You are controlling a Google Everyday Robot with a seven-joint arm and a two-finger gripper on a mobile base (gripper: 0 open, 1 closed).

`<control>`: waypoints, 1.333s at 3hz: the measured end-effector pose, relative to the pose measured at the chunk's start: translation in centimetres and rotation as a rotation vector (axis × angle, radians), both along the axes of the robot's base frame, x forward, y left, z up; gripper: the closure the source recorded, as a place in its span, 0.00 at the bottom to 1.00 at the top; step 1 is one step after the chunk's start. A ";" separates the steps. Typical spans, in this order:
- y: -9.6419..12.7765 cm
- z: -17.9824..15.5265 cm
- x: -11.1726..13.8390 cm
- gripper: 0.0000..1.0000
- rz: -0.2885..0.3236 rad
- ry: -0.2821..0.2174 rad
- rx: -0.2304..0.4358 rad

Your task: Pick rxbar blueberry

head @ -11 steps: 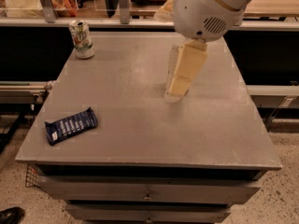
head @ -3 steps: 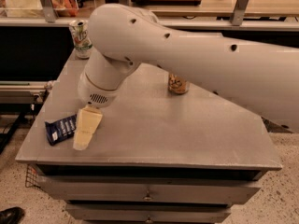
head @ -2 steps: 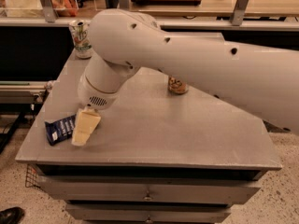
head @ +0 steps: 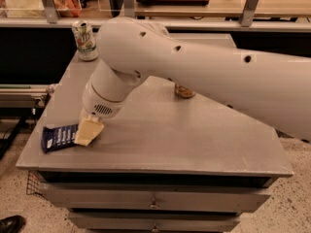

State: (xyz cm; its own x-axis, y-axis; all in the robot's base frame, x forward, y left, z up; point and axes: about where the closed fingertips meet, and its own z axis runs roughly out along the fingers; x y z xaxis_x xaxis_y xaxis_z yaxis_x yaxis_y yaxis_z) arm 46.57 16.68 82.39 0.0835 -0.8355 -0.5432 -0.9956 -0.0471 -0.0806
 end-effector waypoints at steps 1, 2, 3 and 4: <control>0.0 0.3 0.0 0.97 -0.001 0.000 0.000; 0.0 0.3 0.0 1.00 -0.001 0.000 0.000; -3.6 3.1 3.0 1.00 -0.068 -0.039 0.043; -8.4 7.0 6.8 1.00 -0.159 -0.098 0.124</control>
Offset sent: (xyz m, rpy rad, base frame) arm 0.0446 -0.0528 0.0420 0.0012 -0.0339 -0.1177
